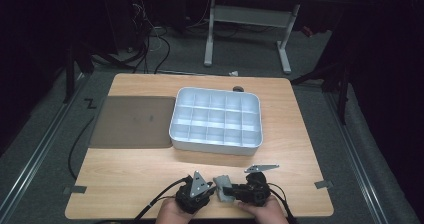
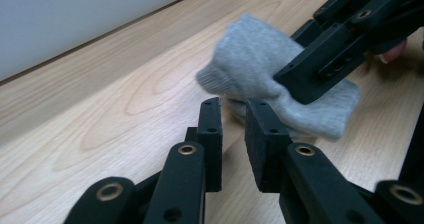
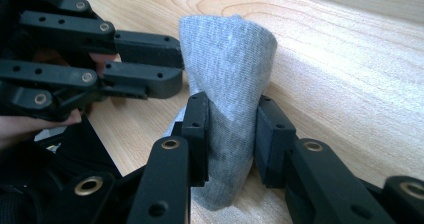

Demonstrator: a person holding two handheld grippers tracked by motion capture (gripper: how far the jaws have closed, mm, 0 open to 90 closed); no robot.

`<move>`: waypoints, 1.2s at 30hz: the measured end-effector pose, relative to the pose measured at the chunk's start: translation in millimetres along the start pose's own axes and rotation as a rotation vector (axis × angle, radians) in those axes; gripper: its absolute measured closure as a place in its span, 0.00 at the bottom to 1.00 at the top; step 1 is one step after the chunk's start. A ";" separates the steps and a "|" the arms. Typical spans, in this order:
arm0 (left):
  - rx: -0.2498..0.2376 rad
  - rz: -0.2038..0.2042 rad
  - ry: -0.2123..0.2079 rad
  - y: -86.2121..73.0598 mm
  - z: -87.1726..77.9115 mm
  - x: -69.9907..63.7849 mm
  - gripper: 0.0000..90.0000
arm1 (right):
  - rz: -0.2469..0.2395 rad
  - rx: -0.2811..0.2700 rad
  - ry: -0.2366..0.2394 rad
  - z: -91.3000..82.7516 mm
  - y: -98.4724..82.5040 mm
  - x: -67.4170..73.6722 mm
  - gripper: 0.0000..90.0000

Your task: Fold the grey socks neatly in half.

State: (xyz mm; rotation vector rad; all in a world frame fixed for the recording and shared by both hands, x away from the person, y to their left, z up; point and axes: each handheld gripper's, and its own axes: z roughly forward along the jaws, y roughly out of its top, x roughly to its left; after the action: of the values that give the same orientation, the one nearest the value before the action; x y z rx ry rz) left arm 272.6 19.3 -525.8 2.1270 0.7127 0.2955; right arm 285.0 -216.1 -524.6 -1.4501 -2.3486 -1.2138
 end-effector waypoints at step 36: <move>-0.025 -0.083 0.176 -26.4 -48.6 68.9 0.70 | -0.162 -0.068 -0.247 -23.7 2.3 -2.1 0.79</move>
State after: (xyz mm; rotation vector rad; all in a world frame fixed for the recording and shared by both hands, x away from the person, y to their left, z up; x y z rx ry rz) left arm 296.7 104.1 -519.9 2.0593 0.8916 0.4479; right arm 281.1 -233.4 -508.5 -1.5371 -2.6572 -1.2257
